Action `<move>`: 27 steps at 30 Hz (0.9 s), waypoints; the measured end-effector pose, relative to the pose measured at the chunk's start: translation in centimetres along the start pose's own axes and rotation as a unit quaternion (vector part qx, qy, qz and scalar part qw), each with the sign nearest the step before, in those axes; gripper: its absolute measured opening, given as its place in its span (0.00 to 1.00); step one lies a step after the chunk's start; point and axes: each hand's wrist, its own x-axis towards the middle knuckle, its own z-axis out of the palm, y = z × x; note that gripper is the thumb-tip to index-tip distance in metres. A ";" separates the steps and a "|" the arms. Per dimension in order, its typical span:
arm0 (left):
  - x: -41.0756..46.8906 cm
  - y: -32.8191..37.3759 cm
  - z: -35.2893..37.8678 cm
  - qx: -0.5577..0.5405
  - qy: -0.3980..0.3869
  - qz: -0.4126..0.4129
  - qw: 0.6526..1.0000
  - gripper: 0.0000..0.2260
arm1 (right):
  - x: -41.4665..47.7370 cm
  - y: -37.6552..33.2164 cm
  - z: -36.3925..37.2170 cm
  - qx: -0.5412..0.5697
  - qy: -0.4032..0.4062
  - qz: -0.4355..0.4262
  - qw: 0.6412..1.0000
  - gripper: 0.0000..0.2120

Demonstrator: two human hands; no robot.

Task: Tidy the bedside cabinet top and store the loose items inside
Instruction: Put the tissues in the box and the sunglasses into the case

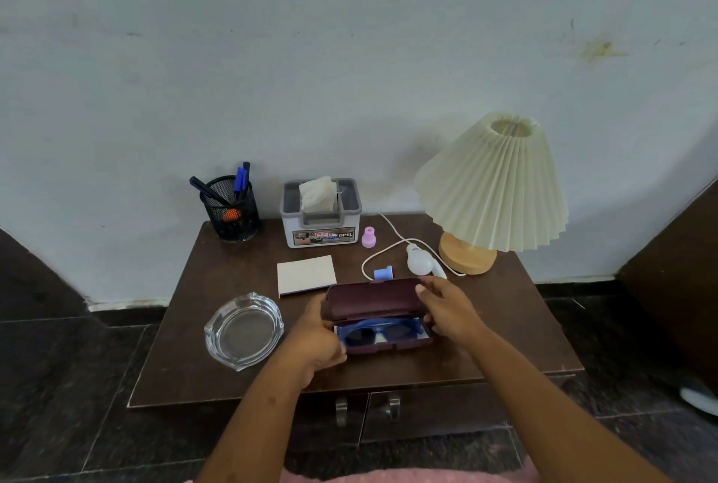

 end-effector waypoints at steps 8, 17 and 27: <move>-0.8 0.6 -0.2 -0.169 -0.038 -0.008 0.985 0.22 | -0.7 1.0 -1.5 -0.159 -0.097 -0.133 0.973 0.22; -0.7 0.5 -0.4 -0.110 -0.055 0.003 0.992 0.20 | -0.8 -0.1 0.7 -0.470 -0.051 -0.269 0.839 0.27; -1.5 0.1 0.3 0.404 0.065 0.245 0.879 0.31 | -1.2 -0.8 1.8 -0.442 -0.111 -0.282 0.844 0.22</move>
